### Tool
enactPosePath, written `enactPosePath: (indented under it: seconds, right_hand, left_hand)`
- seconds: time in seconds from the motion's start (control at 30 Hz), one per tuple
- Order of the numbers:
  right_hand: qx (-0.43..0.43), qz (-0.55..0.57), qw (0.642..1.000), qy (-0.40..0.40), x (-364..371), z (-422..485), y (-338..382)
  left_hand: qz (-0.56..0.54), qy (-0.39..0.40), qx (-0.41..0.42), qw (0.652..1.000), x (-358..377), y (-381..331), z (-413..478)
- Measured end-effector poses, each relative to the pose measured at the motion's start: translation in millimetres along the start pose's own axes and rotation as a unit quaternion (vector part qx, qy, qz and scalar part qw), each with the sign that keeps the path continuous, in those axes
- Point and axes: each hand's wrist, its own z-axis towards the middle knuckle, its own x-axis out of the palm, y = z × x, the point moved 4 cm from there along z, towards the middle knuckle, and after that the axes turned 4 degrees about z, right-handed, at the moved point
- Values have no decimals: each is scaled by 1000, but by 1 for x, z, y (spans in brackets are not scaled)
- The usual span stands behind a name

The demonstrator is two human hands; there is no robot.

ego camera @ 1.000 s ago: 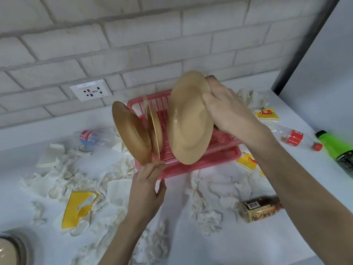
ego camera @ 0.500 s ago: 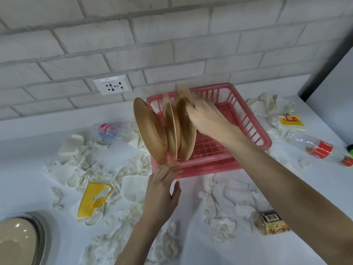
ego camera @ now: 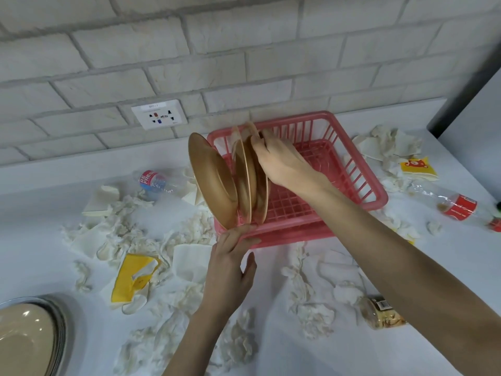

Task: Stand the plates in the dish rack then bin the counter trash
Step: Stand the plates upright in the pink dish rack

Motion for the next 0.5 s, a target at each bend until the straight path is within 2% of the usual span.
enactPosePath:
  seconds: [0.07, 0.13, 0.2, 0.4, 0.5]
  right_hand:
    - [7, 10, 1000, -21, -1, 2, 5]
    - [-22, -11, 999, -31, 2, 5, 6]
    - [5, -15, 1000, -18, 4, 7, 6]
    - [1, -5, 1000, -1, 10, 1, 7]
    - [25, 12, 1000, -7, 6, -5, 4]
  left_hand:
    - [-1, 1, 2, 1000, 1, 1, 0]
    - [-2, -1, 5, 1000, 0, 0, -1]
    - [-1, -1, 4, 1000, 0, 0, -1]
    - [7, 5, 1, 1000, 1, -1, -2]
    - [9, 8, 1, 1000, 1, 0, -2]
